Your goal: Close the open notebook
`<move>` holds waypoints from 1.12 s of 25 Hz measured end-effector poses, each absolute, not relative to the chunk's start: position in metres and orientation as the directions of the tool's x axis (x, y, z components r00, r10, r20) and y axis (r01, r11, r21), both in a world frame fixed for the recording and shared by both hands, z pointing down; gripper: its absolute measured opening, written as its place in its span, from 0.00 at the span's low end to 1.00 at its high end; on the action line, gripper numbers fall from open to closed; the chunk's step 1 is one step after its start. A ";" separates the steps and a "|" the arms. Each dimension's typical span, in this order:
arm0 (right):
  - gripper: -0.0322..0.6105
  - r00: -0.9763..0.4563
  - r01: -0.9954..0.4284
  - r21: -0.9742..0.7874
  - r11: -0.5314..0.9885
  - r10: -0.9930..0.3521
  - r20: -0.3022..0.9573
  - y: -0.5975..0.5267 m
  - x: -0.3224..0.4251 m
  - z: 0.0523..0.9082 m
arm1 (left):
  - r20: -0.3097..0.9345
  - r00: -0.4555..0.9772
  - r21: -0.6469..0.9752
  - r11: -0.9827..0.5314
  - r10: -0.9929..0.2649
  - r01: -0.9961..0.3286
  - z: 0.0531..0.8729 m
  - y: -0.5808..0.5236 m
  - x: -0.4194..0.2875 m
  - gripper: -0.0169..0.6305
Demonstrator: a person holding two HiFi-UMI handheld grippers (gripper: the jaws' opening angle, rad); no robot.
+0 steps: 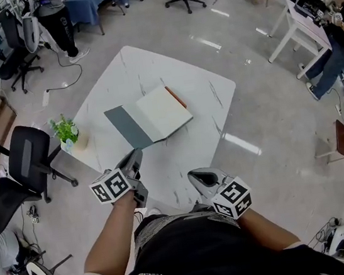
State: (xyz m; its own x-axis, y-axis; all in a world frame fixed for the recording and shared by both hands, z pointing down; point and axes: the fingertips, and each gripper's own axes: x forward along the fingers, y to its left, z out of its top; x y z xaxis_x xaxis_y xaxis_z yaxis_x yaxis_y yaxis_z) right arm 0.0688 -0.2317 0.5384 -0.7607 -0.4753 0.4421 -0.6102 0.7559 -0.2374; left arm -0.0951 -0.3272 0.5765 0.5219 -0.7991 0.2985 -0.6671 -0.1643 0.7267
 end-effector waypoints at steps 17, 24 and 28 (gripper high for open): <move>0.05 -0.789 -0.579 -0.258 0.774 -0.451 0.418 -0.237 0.109 0.538 | 0.299 0.544 0.633 -0.264 -0.784 -0.728 0.541 -0.363 -0.020 0.16; 0.05 -0.805 -0.553 -0.274 0.787 -0.420 0.418 -0.238 0.125 0.541 | 0.337 0.530 0.566 -0.281 -0.778 -0.775 0.535 -0.383 0.006 0.14; 0.05 -0.814 -0.540 -0.284 0.792 -0.406 0.415 -0.240 0.134 0.543 | 0.349 0.525 0.548 -0.286 -0.776 -0.786 0.536 -0.391 0.023 0.14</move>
